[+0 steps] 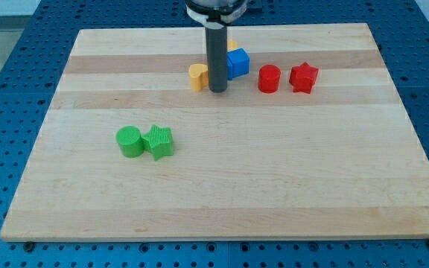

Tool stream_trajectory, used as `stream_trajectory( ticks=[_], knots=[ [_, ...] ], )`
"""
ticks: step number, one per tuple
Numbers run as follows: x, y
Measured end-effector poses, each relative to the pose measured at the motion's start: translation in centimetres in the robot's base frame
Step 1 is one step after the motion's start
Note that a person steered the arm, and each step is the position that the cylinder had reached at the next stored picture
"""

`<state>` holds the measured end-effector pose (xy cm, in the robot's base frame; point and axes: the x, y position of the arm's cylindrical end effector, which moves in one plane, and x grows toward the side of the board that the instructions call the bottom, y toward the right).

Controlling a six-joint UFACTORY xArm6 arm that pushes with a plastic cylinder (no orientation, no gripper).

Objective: Move the blue blocks slightly to the left

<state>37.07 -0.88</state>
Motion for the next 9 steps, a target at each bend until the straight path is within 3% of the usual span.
stream_trajectory(
  ticks=[1, 3, 4, 5, 7, 9],
  knots=[
    [1.9, 2.5],
    [2.3, 19.7],
    [-1.3, 25.4],
    [-3.7, 25.8],
    [-3.7, 24.6],
    [-5.2, 17.0]
  ],
)
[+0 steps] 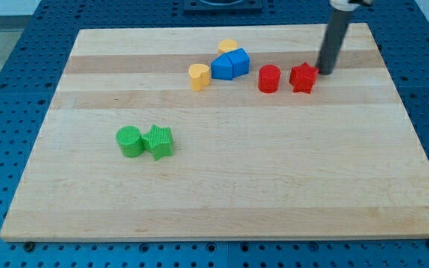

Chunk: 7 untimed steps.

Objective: Move the blue blocks slightly to the left

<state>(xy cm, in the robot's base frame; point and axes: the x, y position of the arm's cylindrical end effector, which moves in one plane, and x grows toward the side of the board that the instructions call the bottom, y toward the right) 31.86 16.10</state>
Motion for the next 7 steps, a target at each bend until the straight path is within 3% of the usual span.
stream_trajectory(
  ticks=[4, 7],
  knots=[
    [-0.5, -18.0],
    [-0.5, -17.5]
  ],
)
